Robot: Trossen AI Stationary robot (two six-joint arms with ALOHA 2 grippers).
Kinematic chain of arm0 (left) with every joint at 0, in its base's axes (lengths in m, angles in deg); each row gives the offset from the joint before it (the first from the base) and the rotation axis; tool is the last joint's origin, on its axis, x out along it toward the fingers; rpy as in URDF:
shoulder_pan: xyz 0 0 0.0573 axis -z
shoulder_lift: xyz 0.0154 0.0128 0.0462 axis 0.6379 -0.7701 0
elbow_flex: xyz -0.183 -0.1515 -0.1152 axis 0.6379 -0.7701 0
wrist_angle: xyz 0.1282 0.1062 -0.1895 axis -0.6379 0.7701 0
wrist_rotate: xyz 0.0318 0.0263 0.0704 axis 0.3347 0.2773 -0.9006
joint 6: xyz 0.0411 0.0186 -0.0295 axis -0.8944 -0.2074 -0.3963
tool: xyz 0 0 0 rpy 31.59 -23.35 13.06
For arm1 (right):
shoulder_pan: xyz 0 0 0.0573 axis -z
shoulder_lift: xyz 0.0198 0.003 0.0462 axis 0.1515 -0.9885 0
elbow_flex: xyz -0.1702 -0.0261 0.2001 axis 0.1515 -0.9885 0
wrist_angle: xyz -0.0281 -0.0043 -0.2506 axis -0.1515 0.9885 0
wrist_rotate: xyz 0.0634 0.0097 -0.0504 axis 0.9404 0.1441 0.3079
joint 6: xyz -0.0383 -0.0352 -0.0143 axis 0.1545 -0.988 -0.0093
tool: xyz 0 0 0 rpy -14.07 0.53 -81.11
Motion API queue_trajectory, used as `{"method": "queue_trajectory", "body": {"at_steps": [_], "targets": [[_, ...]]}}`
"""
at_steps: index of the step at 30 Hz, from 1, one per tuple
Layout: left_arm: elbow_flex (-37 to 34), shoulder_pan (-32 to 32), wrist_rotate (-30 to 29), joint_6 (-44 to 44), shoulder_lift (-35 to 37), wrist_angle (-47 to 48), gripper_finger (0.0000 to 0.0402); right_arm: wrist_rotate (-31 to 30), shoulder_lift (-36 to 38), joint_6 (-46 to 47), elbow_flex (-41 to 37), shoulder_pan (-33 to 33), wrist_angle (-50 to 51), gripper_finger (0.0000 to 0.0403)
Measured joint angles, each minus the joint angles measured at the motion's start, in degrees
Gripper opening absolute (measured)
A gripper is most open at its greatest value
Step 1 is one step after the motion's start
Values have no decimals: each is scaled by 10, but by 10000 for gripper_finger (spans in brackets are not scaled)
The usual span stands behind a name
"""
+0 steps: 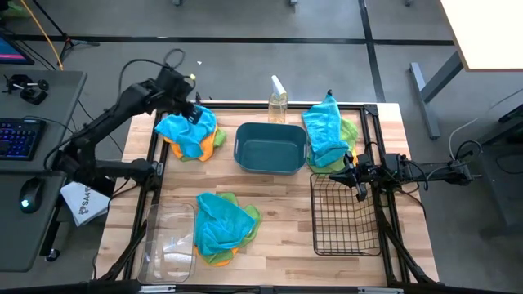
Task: Sort microfiber towel by color & place in baskets
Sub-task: Put the top left blue towel into the blue bin
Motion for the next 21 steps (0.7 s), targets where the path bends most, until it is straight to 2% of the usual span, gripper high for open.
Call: {"method": "queue_trajectory", "body": {"at_steps": [5,7,13,16,18,21], "targets": [[9,22,-15,-73,-72,21,110,0,0,0,0,0,0,0],[32,28,-31,-93,-109,31,142,0,0,0,0,0,0,0],[123,49,-83,-127,-240,146,220,0,0,0,0,0,0,0],[149,60,-111,-143,-291,183,239,0,0,0,0,0,0,0],[153,64,-137,-145,-316,191,242,0,0,0,0,0,0,0],[153,65,-146,-145,-346,196,242,0,0,0,0,0,0,0]]}}
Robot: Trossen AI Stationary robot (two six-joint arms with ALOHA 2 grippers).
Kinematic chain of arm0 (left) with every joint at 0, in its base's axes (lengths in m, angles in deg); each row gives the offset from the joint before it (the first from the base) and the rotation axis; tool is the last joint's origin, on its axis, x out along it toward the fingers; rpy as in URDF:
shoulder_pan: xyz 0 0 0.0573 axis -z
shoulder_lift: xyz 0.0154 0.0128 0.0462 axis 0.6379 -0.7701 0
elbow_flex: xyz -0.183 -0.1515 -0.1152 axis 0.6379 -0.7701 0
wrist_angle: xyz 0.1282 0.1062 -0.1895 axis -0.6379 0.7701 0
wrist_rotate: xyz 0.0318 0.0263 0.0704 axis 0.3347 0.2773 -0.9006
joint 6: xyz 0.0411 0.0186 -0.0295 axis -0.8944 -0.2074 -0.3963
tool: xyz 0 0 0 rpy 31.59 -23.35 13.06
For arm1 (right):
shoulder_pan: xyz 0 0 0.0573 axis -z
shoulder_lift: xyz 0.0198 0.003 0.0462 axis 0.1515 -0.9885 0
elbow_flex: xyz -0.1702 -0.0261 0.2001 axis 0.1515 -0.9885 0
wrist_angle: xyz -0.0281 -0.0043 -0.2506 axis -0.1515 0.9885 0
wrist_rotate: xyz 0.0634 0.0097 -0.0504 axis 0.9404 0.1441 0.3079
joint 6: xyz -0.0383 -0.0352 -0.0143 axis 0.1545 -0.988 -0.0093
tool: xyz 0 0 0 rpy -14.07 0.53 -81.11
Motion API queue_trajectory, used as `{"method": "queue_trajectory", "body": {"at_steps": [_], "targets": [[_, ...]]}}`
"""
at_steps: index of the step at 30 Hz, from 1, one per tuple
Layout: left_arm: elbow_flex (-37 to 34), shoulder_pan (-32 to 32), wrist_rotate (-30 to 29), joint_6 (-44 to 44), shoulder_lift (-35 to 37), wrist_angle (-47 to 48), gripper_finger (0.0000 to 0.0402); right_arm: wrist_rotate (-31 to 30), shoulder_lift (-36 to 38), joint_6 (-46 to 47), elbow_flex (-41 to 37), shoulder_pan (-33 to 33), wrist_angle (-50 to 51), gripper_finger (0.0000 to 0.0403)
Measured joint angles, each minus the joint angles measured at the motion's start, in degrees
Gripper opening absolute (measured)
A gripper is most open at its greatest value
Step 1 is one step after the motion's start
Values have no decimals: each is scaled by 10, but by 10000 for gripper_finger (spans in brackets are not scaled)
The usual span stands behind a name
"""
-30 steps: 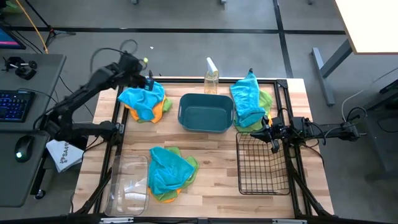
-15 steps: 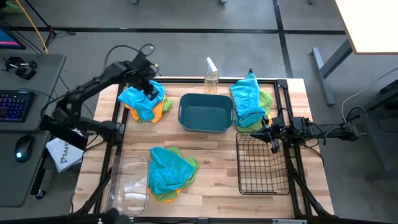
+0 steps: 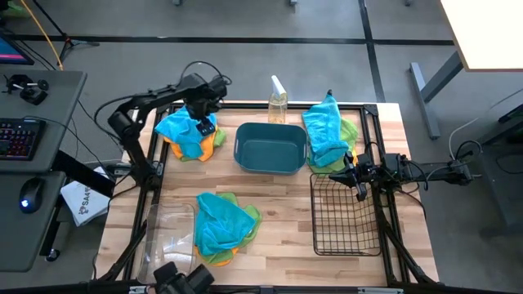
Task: Sort microfiber towel by color & place in baskets
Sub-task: Put the top left blue towel into the blue bin
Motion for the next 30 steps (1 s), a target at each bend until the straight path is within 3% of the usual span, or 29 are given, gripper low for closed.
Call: {"method": "queue_trajectory", "body": {"at_steps": [7,9,12,14,20,26,30], "targets": [[0,0,4,-15,-42,-1,212,0,0,0,0,0,0,0],[0,2,-4,-19,-43,-1,169,0,0,0,0,0,0,0],[0,4,-16,-20,-31,-1,55,0,0,0,0,0,0,0],[0,2,-16,-13,-6,-2,18,0,0,0,0,0,0,0],[30,3,-9,12,130,0,3,0,0,0,0,0,0,0],[131,40,0,40,272,-8,1,0,0,0,0,0,0,0],[212,77,78,71,316,-67,1,0,0,0,0,0,0,0]]}}
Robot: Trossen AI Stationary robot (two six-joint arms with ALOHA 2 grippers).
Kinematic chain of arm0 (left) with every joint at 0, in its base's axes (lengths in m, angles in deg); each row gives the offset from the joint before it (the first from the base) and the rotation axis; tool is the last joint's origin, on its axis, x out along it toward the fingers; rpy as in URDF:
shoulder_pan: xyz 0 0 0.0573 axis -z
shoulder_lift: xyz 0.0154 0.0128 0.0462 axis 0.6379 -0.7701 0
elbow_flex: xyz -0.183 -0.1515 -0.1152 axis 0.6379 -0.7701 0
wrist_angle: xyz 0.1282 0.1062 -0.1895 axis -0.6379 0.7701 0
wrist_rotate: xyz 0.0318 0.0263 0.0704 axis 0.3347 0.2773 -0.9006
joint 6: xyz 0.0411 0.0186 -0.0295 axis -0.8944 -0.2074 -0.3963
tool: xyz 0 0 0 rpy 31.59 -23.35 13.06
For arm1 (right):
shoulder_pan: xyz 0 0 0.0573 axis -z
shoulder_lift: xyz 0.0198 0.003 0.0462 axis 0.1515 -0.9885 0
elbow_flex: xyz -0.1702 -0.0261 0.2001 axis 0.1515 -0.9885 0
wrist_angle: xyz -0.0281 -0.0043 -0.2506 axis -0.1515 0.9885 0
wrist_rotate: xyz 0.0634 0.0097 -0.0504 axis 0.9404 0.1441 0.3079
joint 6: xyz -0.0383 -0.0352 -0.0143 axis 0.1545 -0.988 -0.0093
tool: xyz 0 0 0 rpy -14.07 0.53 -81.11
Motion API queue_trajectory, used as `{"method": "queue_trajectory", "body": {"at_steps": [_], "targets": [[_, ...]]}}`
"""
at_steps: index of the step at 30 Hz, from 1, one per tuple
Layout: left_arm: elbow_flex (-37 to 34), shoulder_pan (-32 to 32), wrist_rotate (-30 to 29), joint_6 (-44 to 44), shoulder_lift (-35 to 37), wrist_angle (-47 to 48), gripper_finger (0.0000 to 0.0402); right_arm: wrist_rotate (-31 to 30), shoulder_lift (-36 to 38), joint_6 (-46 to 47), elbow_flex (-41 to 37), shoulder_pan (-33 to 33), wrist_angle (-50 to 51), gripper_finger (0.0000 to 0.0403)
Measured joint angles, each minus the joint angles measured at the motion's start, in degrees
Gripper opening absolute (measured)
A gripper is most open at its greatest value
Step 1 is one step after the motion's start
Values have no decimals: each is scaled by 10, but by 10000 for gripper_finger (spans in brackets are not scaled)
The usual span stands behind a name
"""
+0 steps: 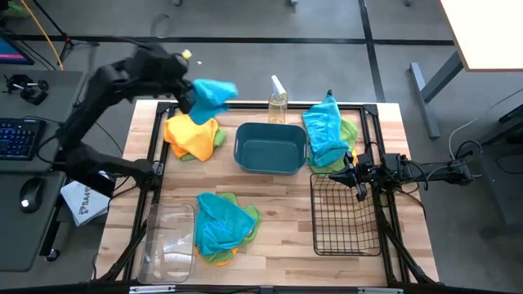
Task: Sort microfiber towel by color & place in baskets
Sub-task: Put the top left blue towel into the blue bin
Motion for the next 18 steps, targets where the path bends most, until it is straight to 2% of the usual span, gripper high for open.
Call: {"method": "queue_trajectory", "body": {"at_steps": [4,10,14,18], "targets": [[32,45,104,53,9,-129,0,0,0,0,0,0,0,0],[32,115,202,75,-22,-282,0,0,0,0,0,0,0,0],[32,164,234,84,-68,-380,0,0,0,0,0,0,0,0],[30,204,240,85,-129,-454,0,0,0,0,0,0,0,0]]}}
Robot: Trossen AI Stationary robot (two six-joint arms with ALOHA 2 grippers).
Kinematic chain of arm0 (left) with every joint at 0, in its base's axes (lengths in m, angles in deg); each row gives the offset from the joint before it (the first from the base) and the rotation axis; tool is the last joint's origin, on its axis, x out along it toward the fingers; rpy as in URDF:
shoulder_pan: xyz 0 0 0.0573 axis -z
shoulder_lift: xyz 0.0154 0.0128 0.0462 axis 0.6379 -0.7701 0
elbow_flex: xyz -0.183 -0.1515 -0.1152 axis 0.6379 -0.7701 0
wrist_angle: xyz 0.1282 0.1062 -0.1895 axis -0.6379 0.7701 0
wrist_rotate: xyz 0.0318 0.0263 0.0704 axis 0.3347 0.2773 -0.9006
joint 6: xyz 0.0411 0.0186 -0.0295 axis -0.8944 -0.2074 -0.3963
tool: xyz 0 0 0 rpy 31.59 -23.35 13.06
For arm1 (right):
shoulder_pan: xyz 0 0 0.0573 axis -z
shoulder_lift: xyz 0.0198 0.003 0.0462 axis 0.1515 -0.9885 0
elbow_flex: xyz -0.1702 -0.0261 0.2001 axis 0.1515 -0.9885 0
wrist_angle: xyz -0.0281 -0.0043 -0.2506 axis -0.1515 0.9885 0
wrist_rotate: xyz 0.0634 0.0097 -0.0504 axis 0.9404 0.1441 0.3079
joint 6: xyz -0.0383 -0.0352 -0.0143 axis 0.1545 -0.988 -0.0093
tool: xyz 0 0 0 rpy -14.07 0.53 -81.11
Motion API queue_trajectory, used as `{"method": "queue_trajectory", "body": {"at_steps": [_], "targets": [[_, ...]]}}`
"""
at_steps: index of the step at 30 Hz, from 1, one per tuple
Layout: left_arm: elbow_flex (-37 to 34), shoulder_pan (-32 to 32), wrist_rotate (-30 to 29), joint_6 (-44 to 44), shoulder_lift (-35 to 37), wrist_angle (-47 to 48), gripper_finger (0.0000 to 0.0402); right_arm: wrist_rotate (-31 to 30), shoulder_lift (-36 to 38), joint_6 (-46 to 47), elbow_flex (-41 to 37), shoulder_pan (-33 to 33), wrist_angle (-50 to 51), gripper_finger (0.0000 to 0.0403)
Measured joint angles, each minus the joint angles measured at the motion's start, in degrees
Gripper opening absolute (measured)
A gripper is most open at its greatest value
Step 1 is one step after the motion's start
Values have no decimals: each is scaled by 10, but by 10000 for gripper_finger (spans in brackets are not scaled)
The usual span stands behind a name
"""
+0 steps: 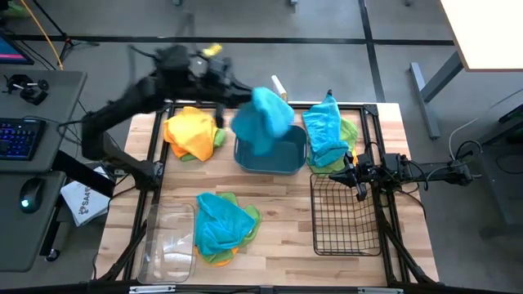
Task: Sort microfiber towel by color & place in baskets
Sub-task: Put the top left blue towel into the blue bin, then put the top blue towel into the blue bin
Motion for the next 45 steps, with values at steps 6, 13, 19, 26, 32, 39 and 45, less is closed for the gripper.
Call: {"method": "queue_trajectory", "body": {"at_steps": [6,13,19,26,32,39,45], "targets": [[-134,33,1,47,-33,-146,0,0,0,0,0,0,0,0],[-389,7,-10,175,-5,-437,0,0,0,0,0,0,0,0],[-542,-6,-81,206,-7,-512,0,0,0,0,0,0,0,0],[-564,-6,-108,196,-26,-442,15,0,0,0,0,0,0,0],[-490,-8,-112,78,-25,-238,97,0,0,0,0,0,0,0],[-362,-3,-111,-9,-25,30,217,0,0,0,0,0,0,0],[-252,-12,-29,-7,-9,245,256,0,0,0,0,0,0,0]]}}
